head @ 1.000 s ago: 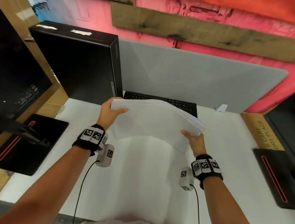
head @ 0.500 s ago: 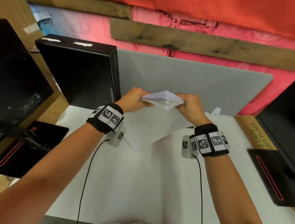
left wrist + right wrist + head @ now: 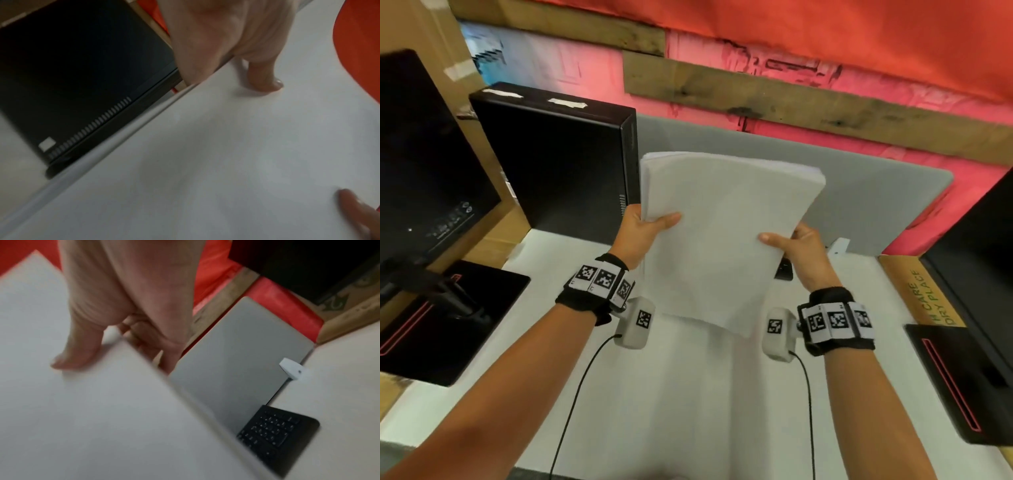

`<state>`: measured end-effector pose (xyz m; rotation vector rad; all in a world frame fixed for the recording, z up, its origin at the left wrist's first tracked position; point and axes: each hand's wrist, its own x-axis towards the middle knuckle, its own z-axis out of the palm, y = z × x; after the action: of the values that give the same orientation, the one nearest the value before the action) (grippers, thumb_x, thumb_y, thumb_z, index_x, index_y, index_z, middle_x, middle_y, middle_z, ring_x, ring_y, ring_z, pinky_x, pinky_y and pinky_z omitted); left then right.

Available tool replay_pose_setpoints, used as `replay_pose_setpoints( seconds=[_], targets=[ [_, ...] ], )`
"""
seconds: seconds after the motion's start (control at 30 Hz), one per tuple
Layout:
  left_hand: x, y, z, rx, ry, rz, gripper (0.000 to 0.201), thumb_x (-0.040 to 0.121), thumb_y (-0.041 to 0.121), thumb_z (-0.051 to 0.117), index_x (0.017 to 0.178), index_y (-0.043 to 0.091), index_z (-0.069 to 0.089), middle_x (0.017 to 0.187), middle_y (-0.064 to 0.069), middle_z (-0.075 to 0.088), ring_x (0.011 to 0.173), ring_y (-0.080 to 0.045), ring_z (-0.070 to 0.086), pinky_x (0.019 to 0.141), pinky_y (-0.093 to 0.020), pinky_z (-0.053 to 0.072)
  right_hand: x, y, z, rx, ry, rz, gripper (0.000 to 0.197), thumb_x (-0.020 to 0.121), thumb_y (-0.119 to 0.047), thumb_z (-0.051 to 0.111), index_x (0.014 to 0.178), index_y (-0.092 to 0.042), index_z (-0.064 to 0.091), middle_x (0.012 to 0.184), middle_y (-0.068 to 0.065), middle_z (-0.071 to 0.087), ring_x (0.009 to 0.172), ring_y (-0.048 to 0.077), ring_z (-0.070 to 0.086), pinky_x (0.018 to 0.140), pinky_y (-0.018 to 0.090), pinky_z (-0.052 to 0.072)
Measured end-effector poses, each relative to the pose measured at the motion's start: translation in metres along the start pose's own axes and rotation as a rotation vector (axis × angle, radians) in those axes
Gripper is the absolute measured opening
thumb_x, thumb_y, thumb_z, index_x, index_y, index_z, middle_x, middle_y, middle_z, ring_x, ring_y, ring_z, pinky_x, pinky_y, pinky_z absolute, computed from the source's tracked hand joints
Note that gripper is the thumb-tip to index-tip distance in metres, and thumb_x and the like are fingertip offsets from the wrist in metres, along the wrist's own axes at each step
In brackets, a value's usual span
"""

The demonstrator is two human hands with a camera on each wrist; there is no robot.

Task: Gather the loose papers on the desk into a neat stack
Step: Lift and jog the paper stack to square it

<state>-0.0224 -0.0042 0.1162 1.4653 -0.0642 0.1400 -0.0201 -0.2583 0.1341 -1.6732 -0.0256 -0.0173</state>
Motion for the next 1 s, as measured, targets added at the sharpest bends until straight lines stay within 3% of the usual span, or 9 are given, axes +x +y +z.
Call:
replay_pose_setpoints(
  seconds=[0.1, 0.17, 0.23, 0.33, 0.4, 0.7, 0.83, 0.93, 1.0],
  targets=[
    [-0.010, -0.009, 0.001, -0.073, -0.016, -0.027, 0.029, 0.080, -0.005, 0.061, 0.093, 0.021, 0.062, 0.080, 0.015, 0.074, 0.081, -0.004, 0.069, 0.075, -0.023, 0.057, -0.007, 0.013, 0.007, 0.045, 0.017, 0.006, 0.028, 0.075, 0.000, 0.070, 0.089, -0.023, 0.063, 0.091, -0.005, 0.068, 0.070, 0.001, 0.068, 0.063, 0.021, 0.056],
    [-0.015, -0.020, -0.002, -0.071, -0.063, -0.068, 0.034, 0.073, 0.000, 0.070, 0.095, 0.024, 0.061, 0.084, 0.013, 0.074, 0.084, -0.006, 0.068, 0.079, -0.025, 0.057, -0.014, 0.029, 0.006, 0.057, 0.004, 0.024, 0.031, 0.073, 0.003, 0.070, 0.092, -0.021, 0.063, 0.095, -0.002, 0.068, 0.078, 0.005, 0.068, 0.076, 0.026, 0.056],
    [-0.020, -0.032, -0.004, -0.063, -0.119, -0.134, 0.049, 0.051, 0.025, 0.086, 0.094, 0.024, 0.062, 0.086, 0.011, 0.074, 0.084, -0.007, 0.069, 0.079, -0.028, 0.058, -0.023, 0.049, 0.002, 0.063, -0.001, 0.075, 0.040, 0.068, 0.000, 0.076, 0.101, -0.018, 0.062, 0.103, 0.002, 0.067, 0.092, 0.015, 0.066, 0.087, 0.034, 0.053],
    [-0.021, -0.034, -0.002, -0.056, -0.190, -0.164, 0.071, 0.029, 0.052, 0.088, 0.091, 0.025, 0.066, 0.086, 0.011, 0.074, 0.082, -0.006, 0.070, 0.069, -0.023, 0.057, -0.032, 0.065, -0.007, 0.095, -0.001, 0.127, 0.061, 0.048, -0.026, 0.087, 0.104, -0.021, 0.063, 0.104, -0.003, 0.070, 0.100, 0.017, 0.065, 0.086, 0.031, 0.052],
    [-0.016, -0.027, 0.002, -0.067, -0.199, -0.147, 0.071, 0.028, 0.053, 0.087, 0.090, 0.027, 0.066, 0.085, 0.012, 0.074, 0.082, -0.005, 0.070, 0.068, -0.021, 0.057, -0.031, 0.063, -0.013, 0.112, -0.026, 0.129, 0.065, 0.039, -0.037, 0.088, 0.099, -0.024, 0.066, 0.098, -0.007, 0.073, 0.097, 0.015, 0.067, 0.082, 0.027, 0.055],
    [-0.001, 0.004, 0.011, -0.022, -0.207, -0.074, 0.090, 0.029, 0.058, 0.085, 0.103, 0.018, 0.056, 0.098, -0.001, 0.065, 0.090, -0.013, 0.064, 0.071, -0.022, 0.056, -0.015, 0.016, -0.009, 0.166, -0.077, -0.069, 0.048, 0.053, -0.022, 0.081, 0.097, -0.022, 0.063, 0.089, -0.010, 0.074, 0.088, 0.007, 0.068, 0.074, 0.025, 0.053],
    [-0.003, 0.003, 0.013, -0.049, -0.184, -0.091, 0.079, 0.033, 0.054, 0.086, 0.099, 0.016, 0.060, 0.087, 0.004, 0.072, 0.084, -0.010, 0.068, 0.066, -0.021, 0.056, -0.016, 0.017, -0.009, 0.174, -0.085, -0.057, 0.063, 0.041, -0.044, 0.088, 0.096, -0.023, 0.065, 0.091, -0.008, 0.074, 0.090, 0.009, 0.068, 0.076, 0.024, 0.054],
    [-0.010, -0.011, 0.014, -0.037, -0.156, -0.163, 0.070, 0.035, 0.048, 0.088, 0.096, 0.027, 0.062, 0.090, 0.009, 0.072, 0.087, -0.004, 0.068, 0.077, -0.023, 0.056, -0.018, 0.036, -0.009, 0.144, -0.069, -0.012, 0.048, 0.054, -0.019, 0.083, 0.098, -0.024, 0.063, 0.091, -0.011, 0.073, 0.090, 0.005, 0.068, 0.075, 0.023, 0.053],
    [-0.017, -0.024, 0.017, 0.006, -0.169, -0.206, 0.054, 0.054, 0.026, 0.085, 0.100, 0.031, 0.058, 0.099, 0.009, 0.066, 0.092, -0.004, 0.064, 0.091, -0.030, 0.051, -0.022, 0.055, -0.008, 0.126, -0.052, 0.030, 0.051, 0.058, -0.011, 0.076, 0.104, -0.025, 0.059, 0.097, -0.010, 0.071, 0.093, 0.005, 0.067, 0.076, 0.021, 0.053]
  ],
)
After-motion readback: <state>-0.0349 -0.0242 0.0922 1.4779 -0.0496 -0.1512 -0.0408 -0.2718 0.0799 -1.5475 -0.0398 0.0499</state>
